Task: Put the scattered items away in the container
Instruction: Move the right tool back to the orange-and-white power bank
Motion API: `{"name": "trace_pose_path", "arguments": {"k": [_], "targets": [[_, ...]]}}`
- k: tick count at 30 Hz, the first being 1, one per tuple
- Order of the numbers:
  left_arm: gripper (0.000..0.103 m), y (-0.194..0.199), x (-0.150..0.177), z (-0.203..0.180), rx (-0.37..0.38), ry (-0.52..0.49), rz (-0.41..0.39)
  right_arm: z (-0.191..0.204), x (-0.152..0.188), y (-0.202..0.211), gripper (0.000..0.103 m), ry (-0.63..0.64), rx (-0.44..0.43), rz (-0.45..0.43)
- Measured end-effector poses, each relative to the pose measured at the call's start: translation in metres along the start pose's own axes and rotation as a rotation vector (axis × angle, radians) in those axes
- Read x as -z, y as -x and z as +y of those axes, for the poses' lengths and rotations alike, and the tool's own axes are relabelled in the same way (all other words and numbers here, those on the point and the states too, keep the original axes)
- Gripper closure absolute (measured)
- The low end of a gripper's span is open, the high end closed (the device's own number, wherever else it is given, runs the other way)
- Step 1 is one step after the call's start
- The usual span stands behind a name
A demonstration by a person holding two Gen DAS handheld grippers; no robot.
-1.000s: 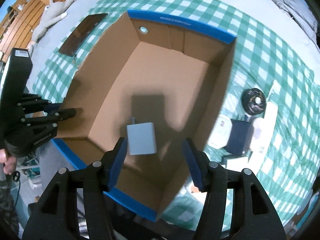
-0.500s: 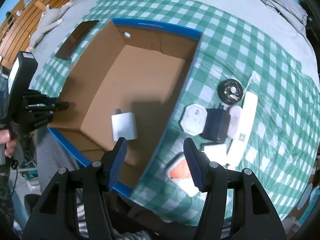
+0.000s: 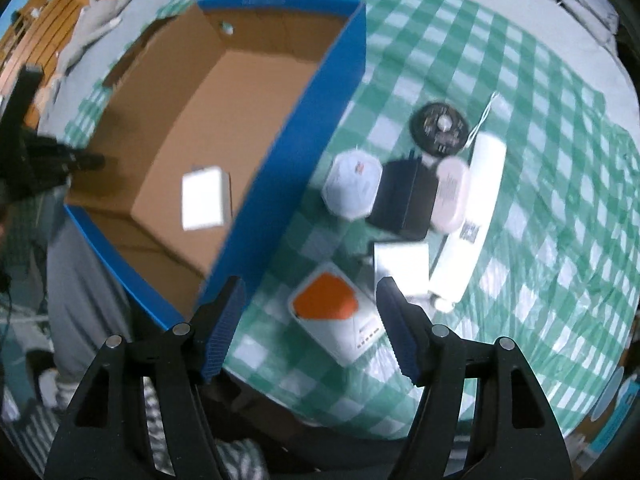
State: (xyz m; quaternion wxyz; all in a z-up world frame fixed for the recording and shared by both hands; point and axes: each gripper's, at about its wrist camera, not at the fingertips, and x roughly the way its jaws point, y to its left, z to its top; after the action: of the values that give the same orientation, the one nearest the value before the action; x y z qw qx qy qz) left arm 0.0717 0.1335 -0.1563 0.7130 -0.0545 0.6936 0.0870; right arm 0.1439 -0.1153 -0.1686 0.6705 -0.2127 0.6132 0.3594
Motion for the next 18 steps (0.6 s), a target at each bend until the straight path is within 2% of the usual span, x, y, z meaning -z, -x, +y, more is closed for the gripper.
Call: {"name": "trace_pose_path", "arguments": {"k": [10,18], "targets": [[0.093,0.000,0.001,-0.001,0.001,0.000,0.000,-0.016,0.012,-0.043,0.033,-0.005,-0.021,0.074],[0.093,0.000,0.002,-0.001,0.003,-0.001,0.003,-0.009,0.016,-0.069,0.033,0.070,0.004,0.136]]}}
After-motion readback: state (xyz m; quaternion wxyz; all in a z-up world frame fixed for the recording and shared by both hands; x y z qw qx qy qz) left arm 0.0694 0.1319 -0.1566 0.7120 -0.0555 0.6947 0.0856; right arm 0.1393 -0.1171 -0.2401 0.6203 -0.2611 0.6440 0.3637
